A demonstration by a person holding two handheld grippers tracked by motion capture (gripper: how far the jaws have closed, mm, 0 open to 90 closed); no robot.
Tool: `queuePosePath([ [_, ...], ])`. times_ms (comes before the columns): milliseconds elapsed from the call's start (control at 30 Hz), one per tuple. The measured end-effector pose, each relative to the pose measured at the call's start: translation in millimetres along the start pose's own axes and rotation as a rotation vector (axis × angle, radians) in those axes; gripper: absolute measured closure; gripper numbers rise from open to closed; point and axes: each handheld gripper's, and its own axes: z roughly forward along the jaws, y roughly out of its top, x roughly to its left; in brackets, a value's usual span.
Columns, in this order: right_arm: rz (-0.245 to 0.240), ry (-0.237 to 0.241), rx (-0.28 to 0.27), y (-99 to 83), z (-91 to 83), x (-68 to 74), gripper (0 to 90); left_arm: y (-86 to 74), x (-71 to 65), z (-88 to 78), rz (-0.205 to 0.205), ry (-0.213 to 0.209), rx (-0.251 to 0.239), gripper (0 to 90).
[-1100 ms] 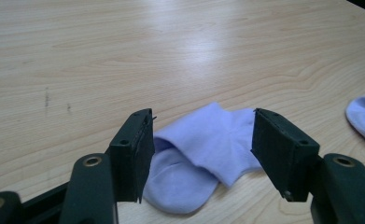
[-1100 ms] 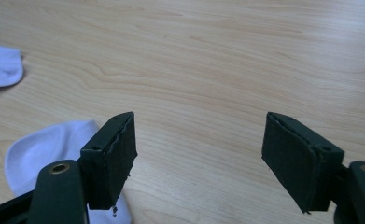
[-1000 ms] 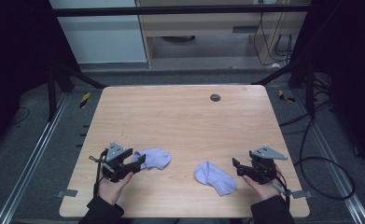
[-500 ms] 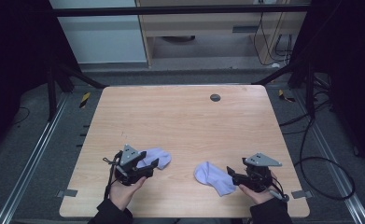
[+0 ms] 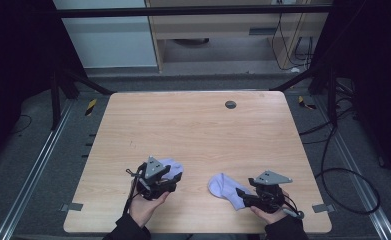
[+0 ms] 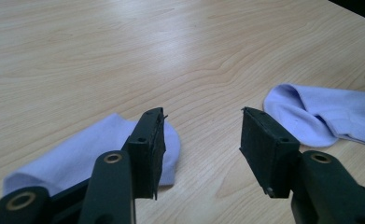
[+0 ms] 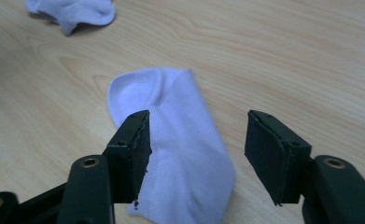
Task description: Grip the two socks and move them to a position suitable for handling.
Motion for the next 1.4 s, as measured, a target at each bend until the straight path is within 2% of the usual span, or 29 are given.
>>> queuePosePath([
  [167, -0.002, 0.025, 0.025, -3.1, 3.3, 1.8, 46.2, 4.8, -12.8, 13.6, 0.02, -0.019, 0.01, 50.1],
  [433, -0.028, 0.044, 0.062, -8.5, 6.5, 5.8, 46.7, 10.8, -39.2, 37.8, 0.064, -0.048, 0.04, 48.5],
  [500, -0.034, 0.048, 0.07, -9.5, 6.9, 6.9, 46.8, 11.0, -47.4, 46.4, 0.08, -0.053, 0.062, 48.2],
  [667, -0.041, 0.063, 0.081, -12.1, 7.9, 9.1, 48.7, 8.2, -58.0, 61.0, 0.102, -0.052, 0.092, 48.5],
  [867, -0.056, 0.078, 0.098, -15.5, 9.5, 11.6, 52.9, 3.7, -67.3, 76.2, 0.12, -0.049, 0.13, 52.5],
  [1067, -0.07, 0.093, 0.127, -17.8, 12.0, 14.7, 57.1, 1.1, -70.0, 83.6, 0.13, -0.044, 0.156, 57.6],
  [1233, -0.075, 0.097, 0.151, -19.0, 14.8, 15.3, 59.3, -0.9, -70.8, 87.9, 0.123, -0.043, 0.171, 61.8],
  [1400, -0.082, 0.101, 0.171, -19.9, 17.5, 15.9, 62.3, -3.4, -72.2, 91.4, 0.116, -0.048, 0.192, 70.6],
])
